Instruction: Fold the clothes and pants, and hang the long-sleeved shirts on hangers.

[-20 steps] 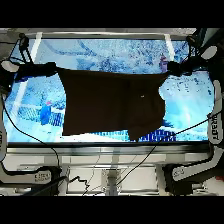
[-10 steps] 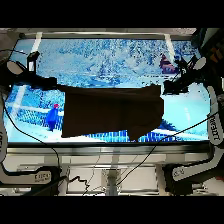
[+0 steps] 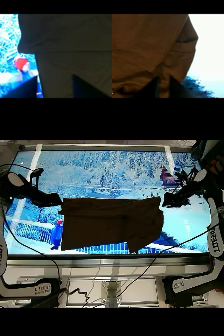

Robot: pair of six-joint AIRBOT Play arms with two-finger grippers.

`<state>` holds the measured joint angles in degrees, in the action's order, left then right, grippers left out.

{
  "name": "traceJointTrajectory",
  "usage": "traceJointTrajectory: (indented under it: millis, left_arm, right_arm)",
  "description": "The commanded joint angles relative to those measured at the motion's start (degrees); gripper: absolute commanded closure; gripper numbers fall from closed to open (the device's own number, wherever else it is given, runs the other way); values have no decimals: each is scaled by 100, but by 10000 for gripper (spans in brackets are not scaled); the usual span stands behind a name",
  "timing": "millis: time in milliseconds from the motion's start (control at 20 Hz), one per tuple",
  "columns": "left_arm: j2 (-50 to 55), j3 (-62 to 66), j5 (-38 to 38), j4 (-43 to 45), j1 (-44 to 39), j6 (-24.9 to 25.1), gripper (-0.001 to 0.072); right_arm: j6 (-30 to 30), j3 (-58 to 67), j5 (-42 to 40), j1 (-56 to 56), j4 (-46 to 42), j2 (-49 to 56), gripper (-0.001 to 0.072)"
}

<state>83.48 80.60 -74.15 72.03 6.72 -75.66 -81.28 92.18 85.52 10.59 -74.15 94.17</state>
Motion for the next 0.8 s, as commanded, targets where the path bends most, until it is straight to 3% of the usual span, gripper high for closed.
traceJointTrajectory:
  millis: [0,100,300,650,700,750]
  left_arm:
    - [-321,4,-337,625,59,9,692]
    - [-730,0,-424,1005,170,4,695]
    - [-1738,-28,-498,474,479,13,695]
    - [-3182,-2149,-332,179,739,111,694]
    - [-3211,-2472,-304,66,739,111,675]
    - [-3202,-2719,-295,13,737,109,531]
  right_arm:
    - [76,358,42,170,-131,-321,701]
    - [280,323,101,332,-101,-876,701]
    - [439,-568,87,479,68,-2400,702]
    - [581,-4461,-131,479,4,-4680,700]
    - [492,-4916,-448,479,22,-4754,667]
    - [326,-5344,-861,479,44,-4765,560]
